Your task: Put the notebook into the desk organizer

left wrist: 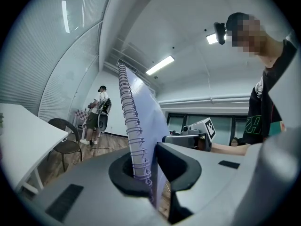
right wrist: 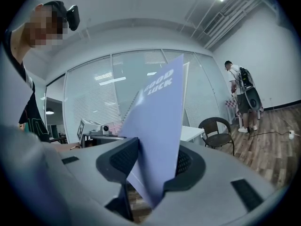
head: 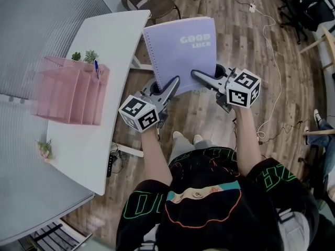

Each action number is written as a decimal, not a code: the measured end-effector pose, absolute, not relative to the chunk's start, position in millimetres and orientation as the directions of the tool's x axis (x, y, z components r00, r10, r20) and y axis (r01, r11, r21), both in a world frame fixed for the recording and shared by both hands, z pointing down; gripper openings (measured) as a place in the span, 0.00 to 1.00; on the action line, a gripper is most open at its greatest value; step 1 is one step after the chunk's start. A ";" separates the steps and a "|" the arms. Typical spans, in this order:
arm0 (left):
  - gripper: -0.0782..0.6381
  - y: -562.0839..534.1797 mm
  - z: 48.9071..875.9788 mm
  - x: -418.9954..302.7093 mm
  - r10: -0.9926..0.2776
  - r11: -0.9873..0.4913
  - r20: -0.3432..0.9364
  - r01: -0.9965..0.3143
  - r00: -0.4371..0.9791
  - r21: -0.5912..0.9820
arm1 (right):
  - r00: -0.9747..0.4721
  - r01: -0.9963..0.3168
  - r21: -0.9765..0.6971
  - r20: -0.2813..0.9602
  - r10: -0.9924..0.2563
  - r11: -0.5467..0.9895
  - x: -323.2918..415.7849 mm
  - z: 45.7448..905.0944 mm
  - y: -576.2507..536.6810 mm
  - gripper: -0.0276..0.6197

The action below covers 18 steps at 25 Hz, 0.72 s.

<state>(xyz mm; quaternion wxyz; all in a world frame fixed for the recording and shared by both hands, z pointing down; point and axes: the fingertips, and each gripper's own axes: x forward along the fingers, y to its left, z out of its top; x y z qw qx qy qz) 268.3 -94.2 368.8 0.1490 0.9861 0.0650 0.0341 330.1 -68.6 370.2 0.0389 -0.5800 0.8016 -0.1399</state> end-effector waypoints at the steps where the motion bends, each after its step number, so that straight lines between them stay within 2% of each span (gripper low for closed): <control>1: 0.18 -98.4 370.6 267.0 0.130 -0.946 0.049 0.109 0.990 0.305 | -0.330 -0.917 -0.272 0.105 -0.938 0.292 329.2 372.0 -73.2 0.28; 18: 0.18 -182.7 405.7 170.0 -0.156 -0.897 0.095 -0.182 0.983 0.404 | -0.581 -0.793 -0.343 0.178 -0.794 0.503 237.0 407.5 -177.0 0.28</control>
